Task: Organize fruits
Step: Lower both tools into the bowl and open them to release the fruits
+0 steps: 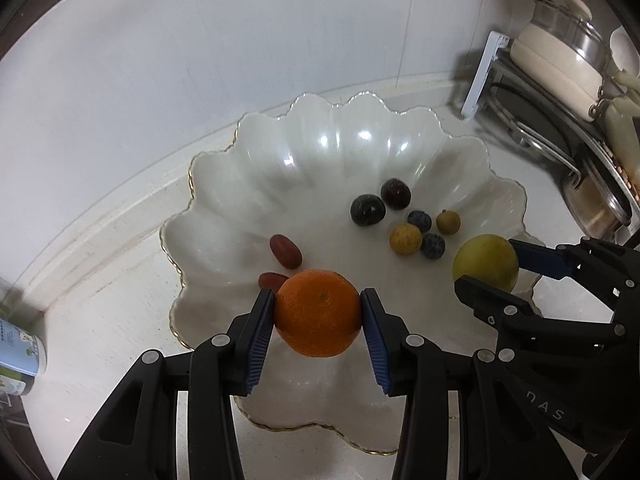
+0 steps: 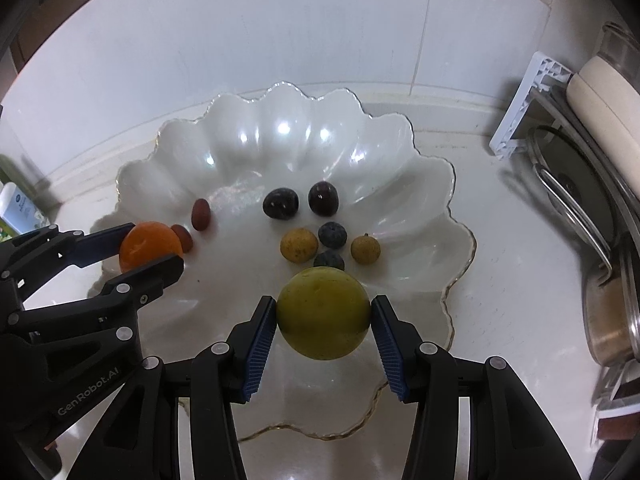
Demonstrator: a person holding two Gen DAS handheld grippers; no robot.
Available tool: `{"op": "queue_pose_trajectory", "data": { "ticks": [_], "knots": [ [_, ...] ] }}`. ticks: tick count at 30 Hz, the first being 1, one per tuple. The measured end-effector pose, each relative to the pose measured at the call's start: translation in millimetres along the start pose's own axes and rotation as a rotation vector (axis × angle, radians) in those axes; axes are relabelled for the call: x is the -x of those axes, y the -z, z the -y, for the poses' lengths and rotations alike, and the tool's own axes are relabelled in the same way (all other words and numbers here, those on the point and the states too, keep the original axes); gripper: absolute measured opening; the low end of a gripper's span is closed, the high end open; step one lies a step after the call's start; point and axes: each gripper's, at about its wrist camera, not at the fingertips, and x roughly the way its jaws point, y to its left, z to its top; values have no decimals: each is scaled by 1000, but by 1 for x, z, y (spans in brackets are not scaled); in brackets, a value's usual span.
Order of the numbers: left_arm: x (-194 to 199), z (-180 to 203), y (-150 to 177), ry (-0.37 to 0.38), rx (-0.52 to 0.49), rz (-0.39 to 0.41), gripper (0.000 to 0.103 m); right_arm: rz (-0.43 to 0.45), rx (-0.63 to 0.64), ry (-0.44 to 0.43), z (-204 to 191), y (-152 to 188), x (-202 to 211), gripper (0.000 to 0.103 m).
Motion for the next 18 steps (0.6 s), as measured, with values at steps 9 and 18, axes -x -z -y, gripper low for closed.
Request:
{"op": "queue_pose_trajectory", "data": {
  "ticks": [9,18],
  "knots": [
    [-5,-2,2,-18,10,-16,44,-29,-1,-12,1,2,-8,50],
    [10,-5,-1,-40,28,36,61,5,-10,18,3,-1,5,54]
  ]
}}
